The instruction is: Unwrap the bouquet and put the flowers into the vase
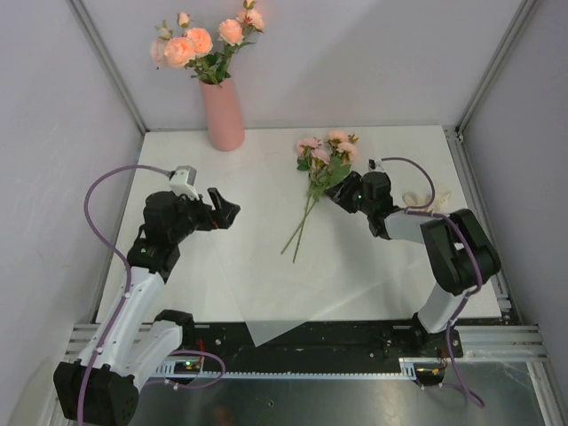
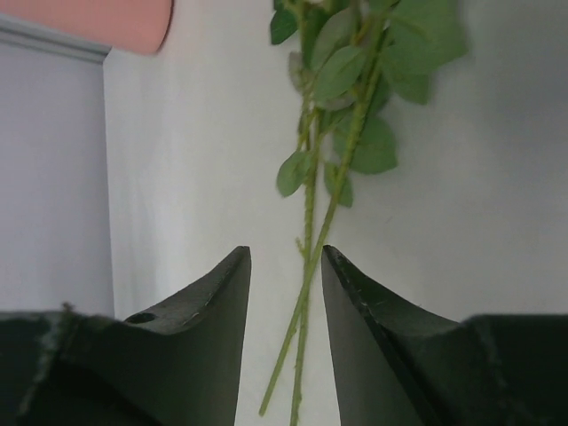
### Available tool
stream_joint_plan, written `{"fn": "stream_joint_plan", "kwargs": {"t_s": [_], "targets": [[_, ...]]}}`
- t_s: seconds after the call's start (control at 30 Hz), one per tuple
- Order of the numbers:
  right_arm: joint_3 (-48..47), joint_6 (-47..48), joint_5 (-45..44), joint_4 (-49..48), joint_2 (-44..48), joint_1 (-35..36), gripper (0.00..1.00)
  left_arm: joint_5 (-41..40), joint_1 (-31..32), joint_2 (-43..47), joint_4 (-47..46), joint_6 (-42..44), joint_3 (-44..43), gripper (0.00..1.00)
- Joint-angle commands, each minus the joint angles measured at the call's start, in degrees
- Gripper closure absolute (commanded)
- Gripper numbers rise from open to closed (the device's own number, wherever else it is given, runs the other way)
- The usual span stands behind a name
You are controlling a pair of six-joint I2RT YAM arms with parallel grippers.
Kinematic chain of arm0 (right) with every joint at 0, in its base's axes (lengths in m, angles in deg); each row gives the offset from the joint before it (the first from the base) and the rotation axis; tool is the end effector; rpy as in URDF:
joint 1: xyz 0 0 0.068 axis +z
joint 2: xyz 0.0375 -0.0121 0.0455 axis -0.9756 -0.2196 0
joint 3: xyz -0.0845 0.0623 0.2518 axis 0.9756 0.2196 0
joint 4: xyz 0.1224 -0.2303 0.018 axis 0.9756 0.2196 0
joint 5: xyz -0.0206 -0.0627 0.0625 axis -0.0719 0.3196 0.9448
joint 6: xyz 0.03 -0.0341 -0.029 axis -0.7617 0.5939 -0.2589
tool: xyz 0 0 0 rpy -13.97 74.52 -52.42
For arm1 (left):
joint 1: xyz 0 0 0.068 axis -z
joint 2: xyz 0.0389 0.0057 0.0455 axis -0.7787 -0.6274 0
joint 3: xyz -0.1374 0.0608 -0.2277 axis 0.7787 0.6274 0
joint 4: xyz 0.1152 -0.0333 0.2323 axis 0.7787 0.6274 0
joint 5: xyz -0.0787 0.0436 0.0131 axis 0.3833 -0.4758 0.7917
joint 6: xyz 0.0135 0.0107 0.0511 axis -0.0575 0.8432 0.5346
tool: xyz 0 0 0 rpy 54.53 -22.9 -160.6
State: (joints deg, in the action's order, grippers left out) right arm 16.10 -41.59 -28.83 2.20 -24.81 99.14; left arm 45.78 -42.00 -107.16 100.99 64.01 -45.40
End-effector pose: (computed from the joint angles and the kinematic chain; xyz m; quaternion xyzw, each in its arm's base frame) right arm 0.3278 0.1373 0.1799 0.1605 0.8216 0.3707 0.4023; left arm 0.1900 -0.0411 0.2940 0.0129 0.8165 -0.2541 0.5182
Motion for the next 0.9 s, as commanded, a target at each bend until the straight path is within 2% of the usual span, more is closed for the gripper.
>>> {"fn": "stream_joint_plan", "kwargs": {"t_s": [0.0,0.37,0.6,0.87], "targets": [[-2.17,-3.39,-0.33,-10.66,-5.65,-2.15,0.58,2.59,0.26,1.11,-0.11,0.81,-1.98,0.0],[-8.61,-6.32,3.45,-18.9,-20.13,-4.31,0.59,4.87,0.32,0.3,0.41,0.44,-2.41,0.0],[-11.25,-8.67,3.59,-24.3,-25.64,-4.42,0.6,4.76,0.26,-0.71,0.75,0.33,-2.73,0.0],[-13.08,-10.09,3.59,-24.99,-28.38,-4.89,0.64,4.23,0.26,-1.39,1.28,0.54,-3.17,0.0]]}}
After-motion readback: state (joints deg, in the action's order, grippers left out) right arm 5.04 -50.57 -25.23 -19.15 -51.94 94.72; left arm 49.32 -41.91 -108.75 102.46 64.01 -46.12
